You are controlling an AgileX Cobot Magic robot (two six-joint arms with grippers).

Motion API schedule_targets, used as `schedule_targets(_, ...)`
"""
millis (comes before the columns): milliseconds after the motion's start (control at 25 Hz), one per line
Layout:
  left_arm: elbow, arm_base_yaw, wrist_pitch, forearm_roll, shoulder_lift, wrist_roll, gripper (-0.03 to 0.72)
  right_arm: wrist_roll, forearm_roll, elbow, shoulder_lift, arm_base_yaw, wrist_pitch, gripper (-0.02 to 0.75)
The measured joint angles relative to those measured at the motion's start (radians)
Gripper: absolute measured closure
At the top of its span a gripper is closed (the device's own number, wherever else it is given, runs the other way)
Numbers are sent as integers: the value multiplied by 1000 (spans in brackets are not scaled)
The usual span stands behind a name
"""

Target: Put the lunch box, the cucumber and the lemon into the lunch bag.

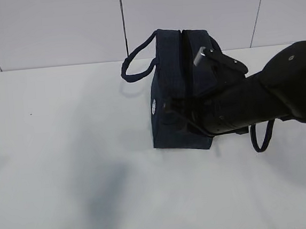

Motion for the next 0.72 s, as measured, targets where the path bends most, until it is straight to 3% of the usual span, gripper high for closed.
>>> schedule_targets(720,0,0,-74,-74,0,0,447,-1,-102,0,-159,-1,142,737)
